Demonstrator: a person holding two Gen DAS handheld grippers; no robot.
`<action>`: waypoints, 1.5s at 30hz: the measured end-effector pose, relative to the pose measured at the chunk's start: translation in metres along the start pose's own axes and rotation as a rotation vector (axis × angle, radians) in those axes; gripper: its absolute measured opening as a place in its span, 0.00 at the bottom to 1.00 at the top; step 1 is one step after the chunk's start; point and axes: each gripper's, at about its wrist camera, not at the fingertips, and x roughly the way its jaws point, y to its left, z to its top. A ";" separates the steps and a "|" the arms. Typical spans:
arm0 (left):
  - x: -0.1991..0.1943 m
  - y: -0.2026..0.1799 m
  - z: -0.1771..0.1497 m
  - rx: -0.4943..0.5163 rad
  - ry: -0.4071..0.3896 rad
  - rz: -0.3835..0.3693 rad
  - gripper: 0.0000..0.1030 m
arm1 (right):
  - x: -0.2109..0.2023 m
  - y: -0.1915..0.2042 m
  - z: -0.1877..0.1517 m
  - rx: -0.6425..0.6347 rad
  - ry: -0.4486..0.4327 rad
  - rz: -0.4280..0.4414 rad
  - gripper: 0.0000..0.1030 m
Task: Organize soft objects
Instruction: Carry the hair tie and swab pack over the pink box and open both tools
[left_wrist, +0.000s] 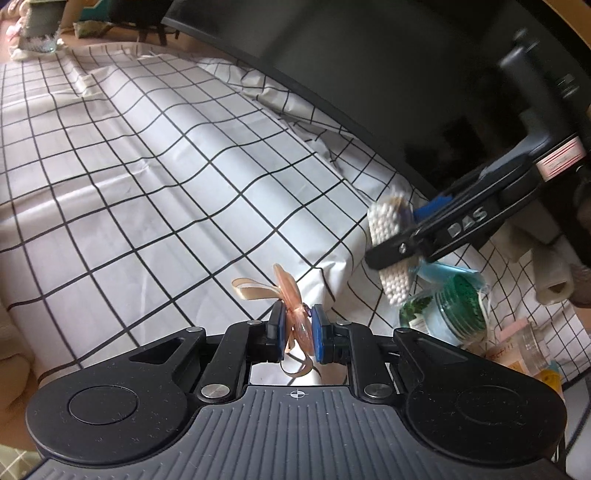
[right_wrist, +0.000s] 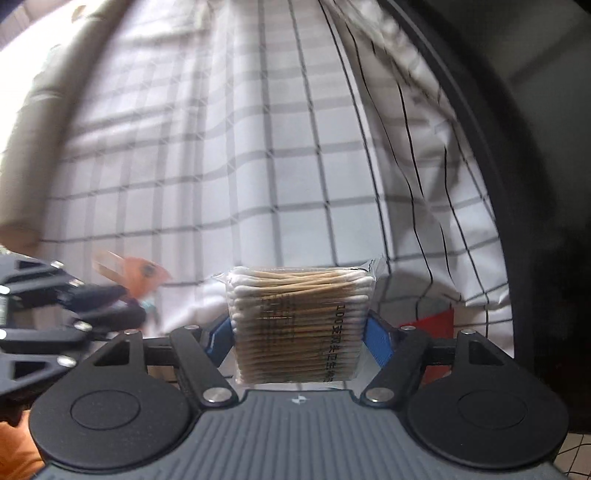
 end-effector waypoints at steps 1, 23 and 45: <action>-0.002 -0.001 0.000 -0.003 0.000 0.001 0.16 | -0.009 0.007 0.001 -0.003 -0.017 -0.002 0.70; -0.041 -0.131 0.070 0.268 -0.028 -0.156 0.16 | -0.199 -0.051 -0.133 0.275 -0.374 -0.179 0.70; 0.077 -0.387 -0.014 0.535 0.385 -0.554 0.17 | -0.220 -0.129 -0.427 0.987 -0.423 -0.475 0.70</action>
